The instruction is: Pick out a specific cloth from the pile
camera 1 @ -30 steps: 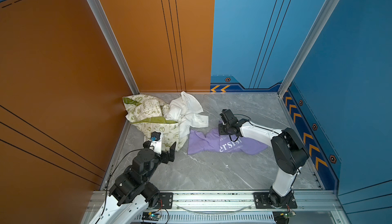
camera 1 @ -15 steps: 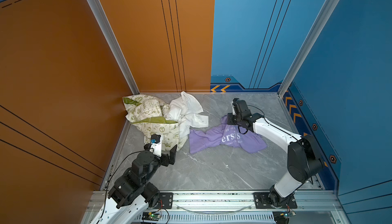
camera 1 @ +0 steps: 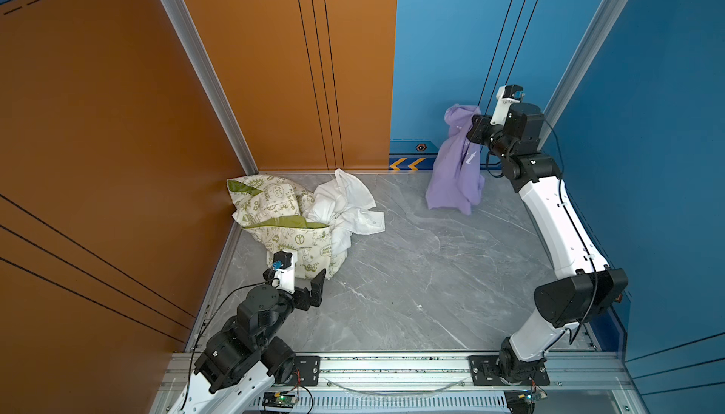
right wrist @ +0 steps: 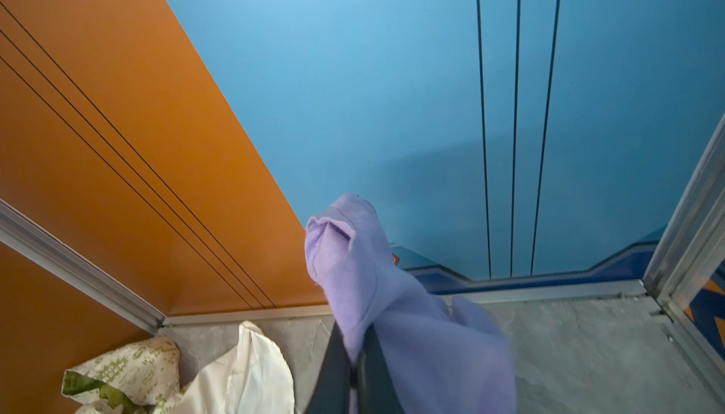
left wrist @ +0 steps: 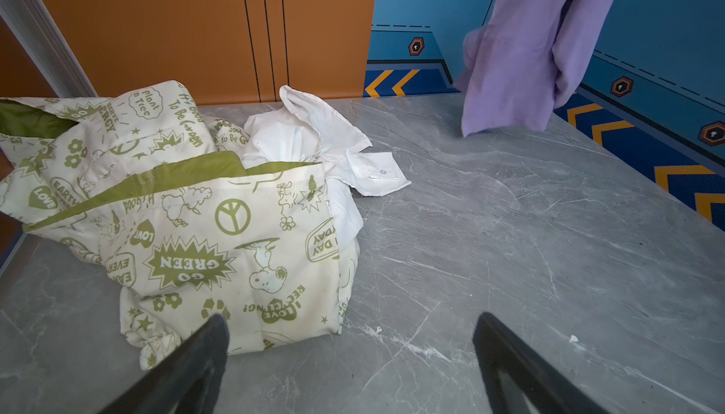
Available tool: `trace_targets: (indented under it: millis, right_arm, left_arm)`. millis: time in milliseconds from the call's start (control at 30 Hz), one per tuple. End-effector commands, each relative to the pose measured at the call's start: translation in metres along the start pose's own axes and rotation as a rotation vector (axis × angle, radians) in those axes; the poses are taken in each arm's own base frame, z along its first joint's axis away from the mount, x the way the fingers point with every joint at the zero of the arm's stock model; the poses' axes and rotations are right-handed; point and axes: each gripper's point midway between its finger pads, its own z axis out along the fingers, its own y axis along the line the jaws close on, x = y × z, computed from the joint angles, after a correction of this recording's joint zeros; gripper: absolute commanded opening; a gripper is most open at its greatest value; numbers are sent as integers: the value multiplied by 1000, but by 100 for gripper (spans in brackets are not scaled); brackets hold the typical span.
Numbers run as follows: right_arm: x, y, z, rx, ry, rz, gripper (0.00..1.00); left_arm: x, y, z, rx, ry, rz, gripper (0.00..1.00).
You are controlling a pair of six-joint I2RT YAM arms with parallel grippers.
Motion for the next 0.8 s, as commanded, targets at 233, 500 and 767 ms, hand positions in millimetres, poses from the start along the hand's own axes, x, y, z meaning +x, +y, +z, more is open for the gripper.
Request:
trace_targets:
  millis: [233,500,767]
  right_arm:
    - [64,-41,11,39,134,-51,0]
    - [235,-152,-6,273,508,126,3]
    - [335,-208,-65,455,736,181,13]
  left_arm:
    - [3,2,0,-12,8,5,98]
    - [5,0,1,-3,18,12,98]
    - [4,3,0,-20,12,10,98]
